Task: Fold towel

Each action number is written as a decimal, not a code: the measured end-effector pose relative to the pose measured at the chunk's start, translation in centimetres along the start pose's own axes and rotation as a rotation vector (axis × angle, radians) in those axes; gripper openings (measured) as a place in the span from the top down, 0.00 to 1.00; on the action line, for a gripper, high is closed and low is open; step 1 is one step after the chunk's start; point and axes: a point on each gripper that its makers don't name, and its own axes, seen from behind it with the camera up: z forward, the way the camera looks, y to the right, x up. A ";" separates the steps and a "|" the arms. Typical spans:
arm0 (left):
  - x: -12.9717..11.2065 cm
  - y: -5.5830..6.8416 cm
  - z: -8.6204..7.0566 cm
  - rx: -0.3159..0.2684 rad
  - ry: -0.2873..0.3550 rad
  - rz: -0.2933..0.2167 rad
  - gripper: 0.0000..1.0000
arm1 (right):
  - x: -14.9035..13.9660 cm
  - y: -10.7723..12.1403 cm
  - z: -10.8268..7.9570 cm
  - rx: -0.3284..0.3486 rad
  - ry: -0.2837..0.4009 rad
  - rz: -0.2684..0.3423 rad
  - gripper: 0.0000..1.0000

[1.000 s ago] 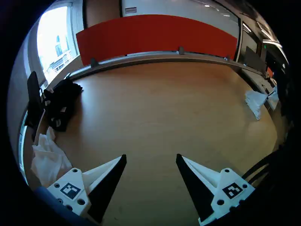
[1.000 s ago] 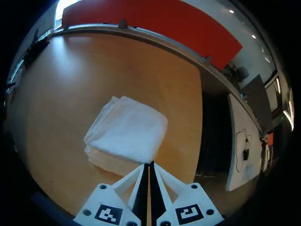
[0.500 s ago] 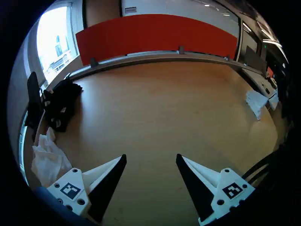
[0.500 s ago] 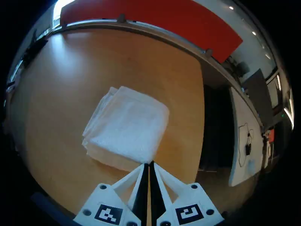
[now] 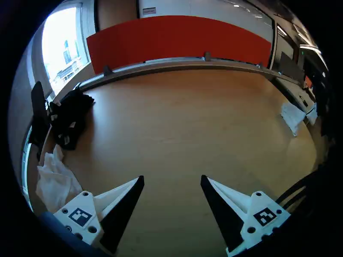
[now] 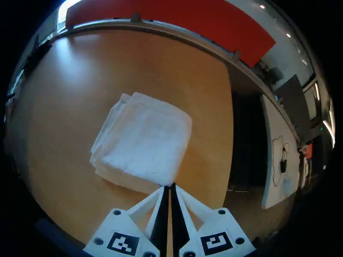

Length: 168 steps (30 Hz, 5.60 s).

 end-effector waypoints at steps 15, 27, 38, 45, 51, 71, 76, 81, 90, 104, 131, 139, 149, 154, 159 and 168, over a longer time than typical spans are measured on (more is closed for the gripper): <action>0.1 0.1 0.1 -0.002 0.001 -0.001 0.02 | -0.5 0.5 0.2 -0.030 -0.016 -0.003 0.60; 0.3 0.2 0.2 -0.004 0.007 -0.003 0.02 | -0.6 1.4 0.3 -0.073 -0.028 -0.009 0.10; 0.5 0.2 0.1 -0.005 0.011 -0.005 0.02 | -0.1 1.0 0.1 -0.060 -0.008 -0.001 0.04; 0.5 0.3 0.0 -0.007 0.014 -0.006 0.02 | 0.3 0.6 -0.1 -0.053 0.004 0.005 0.00; 0.7 0.2 -0.1 -0.006 0.020 -0.007 0.02 | 0.9 0.1 -0.4 -0.047 0.019 0.012 0.00; 1.4 -0.3 -0.7 -0.003 0.041 -0.016 0.02 | 4.3 -2.9 -0.7 0.041 0.143 0.359 0.00; 1.6 -0.5 -0.8 -0.001 0.049 -0.021 0.02 | 4.7 -3.2 -0.9 0.047 0.154 0.418 0.00; 1.8 -0.7 -0.9 0.000 0.054 -0.027 0.02 | 4.9 -3.4 -1.1 0.048 0.156 0.447 0.00; 2.2 -0.8 -1.2 0.002 0.066 -0.026 0.02 | 5.6 -3.8 -1.4 0.031 0.186 0.466 0.00; 3.8 -1.5 -1.5 0.015 0.097 -0.036 0.02 | 8.2 -4.0 -3.5 -0.034 0.366 0.518 0.00; 7.6 -3.4 -2.3 0.053 0.219 -0.075 0.02 | 14.1 -3.1 -11.1 -0.217 0.844 0.521 0.00; 10.5 -4.4 -3.5 0.085 0.349 -0.098 0.02 | 15.6 -4.3 -12.8 -0.205 0.907 0.493 0.00; 13.8 -6.0 -5.5 0.133 0.507 -0.128 0.02 | 17.8 -6.6 -15.0 -0.166 0.968 0.444 0.00; 14.7 -6.6 -6.1 0.140 0.542 -0.126 0.02 | 19.0 -8.0 -16.1 -0.148 0.988 0.414 0.00; 15.2 -6.9 -6.2 0.140 0.557 -0.122 0.02 | 20.6 -9.6 -17.6 -0.123 1.015 0.401 0.00; 16.3 -6.9 -6.8 0.137 0.597 -0.105 0.02 | 23.5 -13.0 -20.5 -0.072 1.064 0.369 0.00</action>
